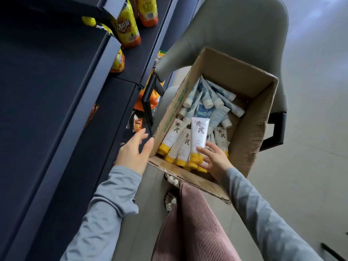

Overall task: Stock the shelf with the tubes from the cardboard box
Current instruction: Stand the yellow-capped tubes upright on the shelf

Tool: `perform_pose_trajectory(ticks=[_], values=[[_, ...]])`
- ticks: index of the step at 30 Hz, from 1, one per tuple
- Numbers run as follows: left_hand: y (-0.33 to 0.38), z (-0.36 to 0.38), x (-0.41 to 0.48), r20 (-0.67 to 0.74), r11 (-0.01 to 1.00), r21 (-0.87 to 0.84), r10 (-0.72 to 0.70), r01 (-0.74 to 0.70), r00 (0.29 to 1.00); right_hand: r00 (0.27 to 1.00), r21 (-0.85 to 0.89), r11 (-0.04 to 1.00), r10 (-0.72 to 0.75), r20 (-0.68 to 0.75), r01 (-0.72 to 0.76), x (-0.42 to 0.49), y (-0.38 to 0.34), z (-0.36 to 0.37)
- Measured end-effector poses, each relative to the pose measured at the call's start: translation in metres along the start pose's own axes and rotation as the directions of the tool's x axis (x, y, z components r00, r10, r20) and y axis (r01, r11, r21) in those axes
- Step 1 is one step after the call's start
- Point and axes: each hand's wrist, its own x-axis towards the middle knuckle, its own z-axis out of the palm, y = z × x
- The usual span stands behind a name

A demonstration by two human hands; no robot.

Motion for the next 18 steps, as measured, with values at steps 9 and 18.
perform_pose_trajectory(ticks=[9,18], values=[[0.024,0.011,0.001,0.228,0.875,-0.443,-0.099,0.194,0.969,0.858,0.057,0.99,-0.141,0.493,0.129,-0.073,-0.007,0.049],[0.01,-0.005,0.001,0.148,0.666,-0.702,-0.21,0.253,0.966,0.831,-0.032,0.987,-0.116,0.544,0.159,-0.065,-0.002,0.074]])
